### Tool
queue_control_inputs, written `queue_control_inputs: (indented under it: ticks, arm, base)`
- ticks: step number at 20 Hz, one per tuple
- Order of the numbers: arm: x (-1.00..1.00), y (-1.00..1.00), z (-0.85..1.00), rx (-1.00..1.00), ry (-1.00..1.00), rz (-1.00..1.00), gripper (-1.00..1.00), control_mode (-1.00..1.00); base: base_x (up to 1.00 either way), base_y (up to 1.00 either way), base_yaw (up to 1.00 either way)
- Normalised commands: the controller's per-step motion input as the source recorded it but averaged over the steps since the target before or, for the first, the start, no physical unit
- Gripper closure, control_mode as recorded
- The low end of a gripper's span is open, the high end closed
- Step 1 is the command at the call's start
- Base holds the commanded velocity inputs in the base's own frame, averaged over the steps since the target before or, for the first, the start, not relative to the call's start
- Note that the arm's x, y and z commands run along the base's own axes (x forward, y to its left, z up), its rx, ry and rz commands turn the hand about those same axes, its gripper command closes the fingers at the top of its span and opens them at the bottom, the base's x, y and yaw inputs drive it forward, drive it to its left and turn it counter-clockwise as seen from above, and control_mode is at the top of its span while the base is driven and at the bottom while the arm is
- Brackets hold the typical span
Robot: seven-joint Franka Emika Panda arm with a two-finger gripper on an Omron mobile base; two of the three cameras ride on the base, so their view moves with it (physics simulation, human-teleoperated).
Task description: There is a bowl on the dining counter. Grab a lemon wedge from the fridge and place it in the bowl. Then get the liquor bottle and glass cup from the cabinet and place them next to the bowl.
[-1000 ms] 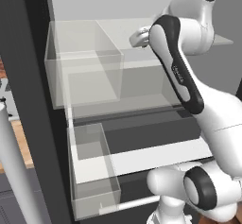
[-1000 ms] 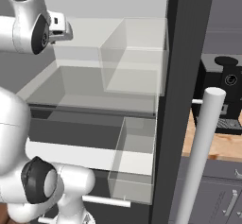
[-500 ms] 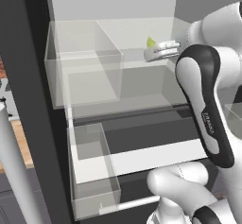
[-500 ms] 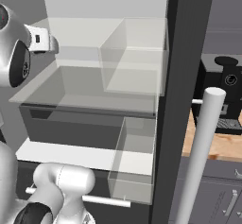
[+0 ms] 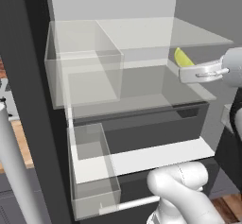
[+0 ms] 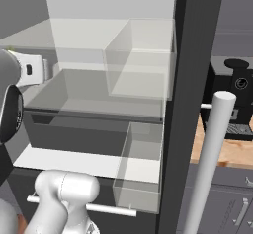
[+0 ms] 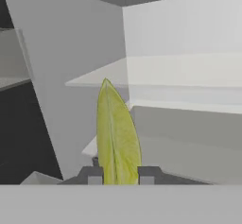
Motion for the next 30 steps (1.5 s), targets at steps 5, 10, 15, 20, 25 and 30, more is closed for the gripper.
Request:
queue_control_inputs:
  ticks: [5, 10, 15, 20, 25, 30]
  arm:
    - [-0.48, -0.12, -0.06, 0.01, -0.03, 0.03, 1.0, -1.0]
    - [-0.01, 0.0, 0.0, 0.0, 0.0, 0.0, 1.0, 1.0]
    - [0.0, 0.0, 0.0, 0.0, 0.0, 0.0, 1.0, 1.0]
    - [0.0, 0.0, 0.0, 0.0, 0.0, 0.0, 1.0, 1.0]
    - [0.0, 0.0, 0.0, 0.0, 0.0, 0.0, 1.0, 1.0]
    - [0.0, 0.0, 0.0, 0.0, 0.0, 0.0, 1.0, 1.0]
  base:
    - [0.0, 0.0, 0.0]
    - [0.0, 0.0, 0.0]
    - [-0.75, -0.05, 0.0]
    - [-1.0, -0.08, 0.1]
    - [-1.0, -0.16, 0.26]
    - [-0.97, -0.29, 0.42]
